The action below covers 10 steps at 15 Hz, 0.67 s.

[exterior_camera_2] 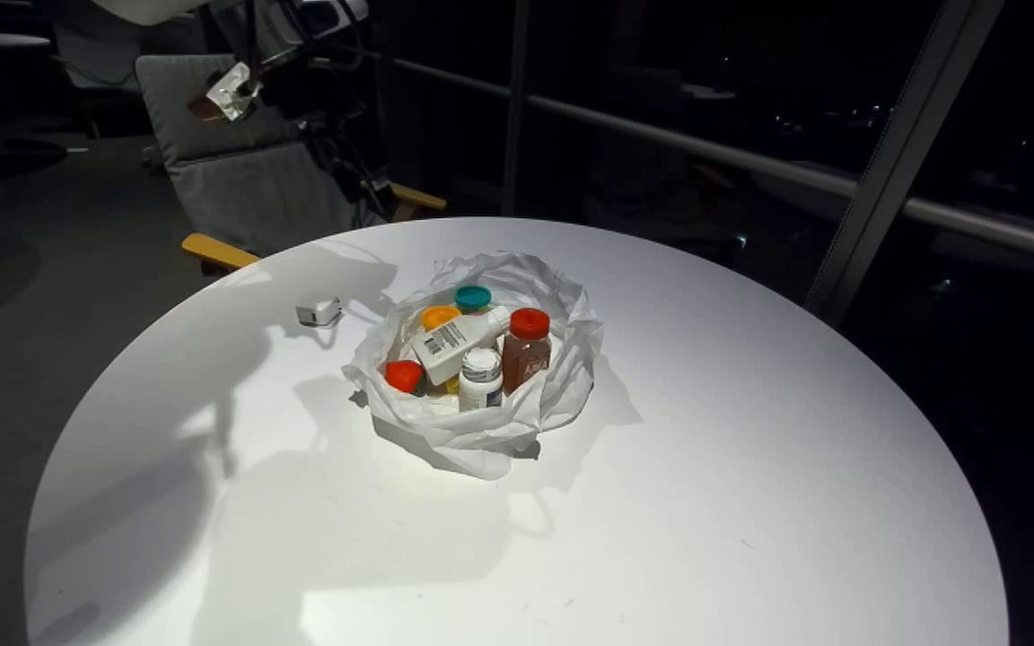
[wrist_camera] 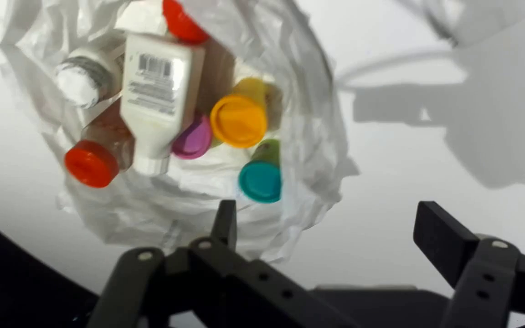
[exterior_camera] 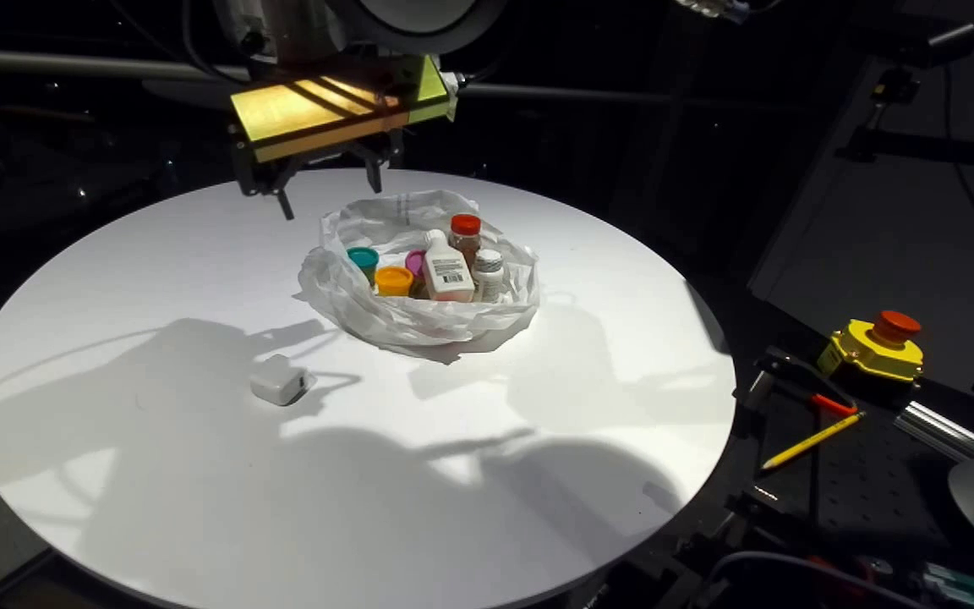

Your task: Pick up all the objects from the table and put them on the plastic

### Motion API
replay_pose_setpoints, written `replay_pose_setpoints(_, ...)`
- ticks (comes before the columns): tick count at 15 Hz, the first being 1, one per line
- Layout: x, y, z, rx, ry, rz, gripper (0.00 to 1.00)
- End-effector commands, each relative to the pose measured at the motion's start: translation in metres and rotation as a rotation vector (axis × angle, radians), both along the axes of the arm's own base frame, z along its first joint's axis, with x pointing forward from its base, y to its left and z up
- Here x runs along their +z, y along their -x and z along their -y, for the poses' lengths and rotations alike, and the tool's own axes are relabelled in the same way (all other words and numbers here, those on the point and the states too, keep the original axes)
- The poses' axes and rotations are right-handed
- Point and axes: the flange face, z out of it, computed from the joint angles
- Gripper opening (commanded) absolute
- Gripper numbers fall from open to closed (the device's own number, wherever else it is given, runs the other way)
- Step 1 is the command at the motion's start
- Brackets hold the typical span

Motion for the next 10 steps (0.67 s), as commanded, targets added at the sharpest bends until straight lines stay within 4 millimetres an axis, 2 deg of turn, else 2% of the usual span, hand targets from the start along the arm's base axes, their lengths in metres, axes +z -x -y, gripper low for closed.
replay_pose_setpoints(1, -0.028, -0.001, -0.038, 0.155, -0.083, -0.105, 1.0)
replay_pose_setpoints(2, -0.036, 0.001, -0.047, 0.209, -0.082, -0.137, 1.0)
replay_pose_setpoints(7, -0.092, -0.01, -0.053, 0.466, -0.057, -0.278, 1.0)
replay_pose_setpoints(10, -0.107, -0.018, -0.058, 0.621, -0.063, -0.341, 1.0)
